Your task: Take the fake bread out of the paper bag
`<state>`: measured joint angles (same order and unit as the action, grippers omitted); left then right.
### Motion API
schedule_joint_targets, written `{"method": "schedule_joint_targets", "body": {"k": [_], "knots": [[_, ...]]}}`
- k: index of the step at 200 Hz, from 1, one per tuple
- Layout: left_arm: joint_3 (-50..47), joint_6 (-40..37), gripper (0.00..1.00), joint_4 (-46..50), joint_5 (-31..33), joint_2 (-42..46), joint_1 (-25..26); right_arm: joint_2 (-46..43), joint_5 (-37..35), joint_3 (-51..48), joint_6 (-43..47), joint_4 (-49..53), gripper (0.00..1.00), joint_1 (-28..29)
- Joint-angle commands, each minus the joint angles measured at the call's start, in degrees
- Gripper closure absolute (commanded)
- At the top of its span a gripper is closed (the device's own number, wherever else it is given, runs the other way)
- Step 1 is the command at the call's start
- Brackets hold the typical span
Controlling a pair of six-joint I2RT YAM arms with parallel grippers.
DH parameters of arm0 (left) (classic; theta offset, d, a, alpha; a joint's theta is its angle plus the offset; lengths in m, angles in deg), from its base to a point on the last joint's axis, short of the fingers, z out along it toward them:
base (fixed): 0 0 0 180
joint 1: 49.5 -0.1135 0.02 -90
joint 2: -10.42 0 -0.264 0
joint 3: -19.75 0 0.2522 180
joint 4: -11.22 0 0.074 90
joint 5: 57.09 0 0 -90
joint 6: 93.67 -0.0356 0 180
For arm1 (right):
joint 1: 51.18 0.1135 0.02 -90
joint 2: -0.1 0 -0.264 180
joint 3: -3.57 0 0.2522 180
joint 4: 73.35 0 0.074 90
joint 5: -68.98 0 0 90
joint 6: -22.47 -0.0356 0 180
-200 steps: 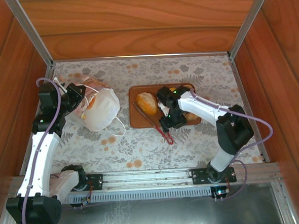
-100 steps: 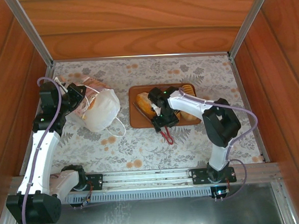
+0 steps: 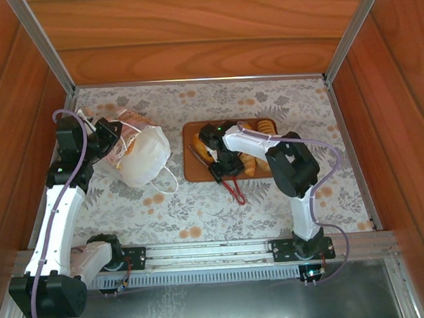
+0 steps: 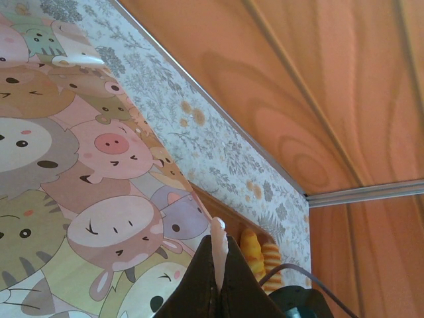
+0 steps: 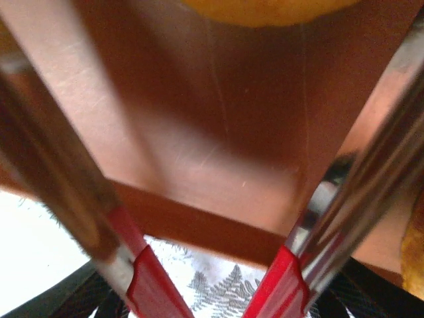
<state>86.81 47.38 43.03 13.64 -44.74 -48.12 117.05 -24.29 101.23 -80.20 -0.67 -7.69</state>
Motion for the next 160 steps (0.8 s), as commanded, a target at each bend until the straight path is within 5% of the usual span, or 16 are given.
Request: {"method": "schedule_joint_targets", "body": {"k": [1,84,160], "knots": [[0.2,-0.5,1.00,0.1,0.3,0.6,-1.0,0.7,-1.2,0.5,-0.9,1.0,0.37,0.3],[0.0,-0.4,1.00,0.1,0.1,1.4,-1.3,-3.6,-1.7,0.1,-1.5,3.2,0.53,0.3],[-0.1,-0.2,1.00,0.1,-0.1,1.6,-1.4,-12.7,-1.7,0.0,-1.1,9.2,0.54,-0.6]]}}
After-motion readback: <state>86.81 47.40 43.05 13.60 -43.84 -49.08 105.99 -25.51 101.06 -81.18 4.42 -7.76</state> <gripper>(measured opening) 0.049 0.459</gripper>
